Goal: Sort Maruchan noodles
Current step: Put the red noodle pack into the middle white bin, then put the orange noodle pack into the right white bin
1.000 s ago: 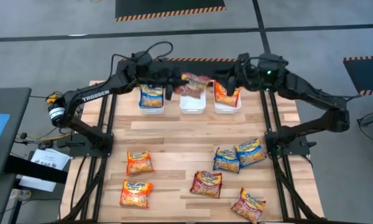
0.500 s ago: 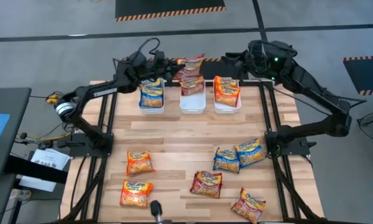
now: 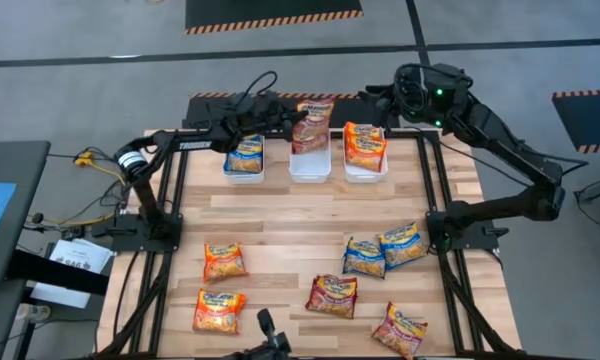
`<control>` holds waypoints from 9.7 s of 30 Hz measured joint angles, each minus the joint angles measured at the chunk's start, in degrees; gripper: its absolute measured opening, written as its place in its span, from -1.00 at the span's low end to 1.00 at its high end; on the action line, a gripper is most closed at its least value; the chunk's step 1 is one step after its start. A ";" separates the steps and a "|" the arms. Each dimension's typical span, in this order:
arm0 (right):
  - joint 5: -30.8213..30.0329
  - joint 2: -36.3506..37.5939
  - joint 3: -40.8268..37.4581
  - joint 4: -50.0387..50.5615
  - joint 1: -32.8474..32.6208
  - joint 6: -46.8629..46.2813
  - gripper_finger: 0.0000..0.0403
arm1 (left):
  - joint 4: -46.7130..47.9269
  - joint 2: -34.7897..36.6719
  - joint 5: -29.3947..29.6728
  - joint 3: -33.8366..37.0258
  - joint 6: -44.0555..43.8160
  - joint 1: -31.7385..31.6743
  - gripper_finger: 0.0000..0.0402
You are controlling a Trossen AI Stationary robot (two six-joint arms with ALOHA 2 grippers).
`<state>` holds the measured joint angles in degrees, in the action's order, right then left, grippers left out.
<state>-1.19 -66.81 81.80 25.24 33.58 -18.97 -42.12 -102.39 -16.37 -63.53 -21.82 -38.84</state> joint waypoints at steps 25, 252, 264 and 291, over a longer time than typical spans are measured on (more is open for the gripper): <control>-0.02 0.00 0.00 2.21 -0.94 -0.06 -0.01 | -8.53 0.07 6.36 12.33 -1.03 1.44 -1.00; 0.33 -14.21 -0.02 6.01 -36.85 -21.59 0.06 | 72.06 33.24 -5.61 34.71 -6.44 40.47 -0.59; 0.34 -14.19 -0.02 5.59 -36.85 -21.63 0.05 | 69.22 33.29 -4.23 32.82 -6.31 42.13 -0.99; 1.27 -14.19 -0.02 5.59 -32.41 -13.58 0.19 | 69.58 35.41 8.85 8.49 8.15 37.05 -1.00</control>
<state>0.08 -80.99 81.78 30.83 1.17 -32.55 27.46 -66.98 -7.52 -55.04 -13.67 -1.79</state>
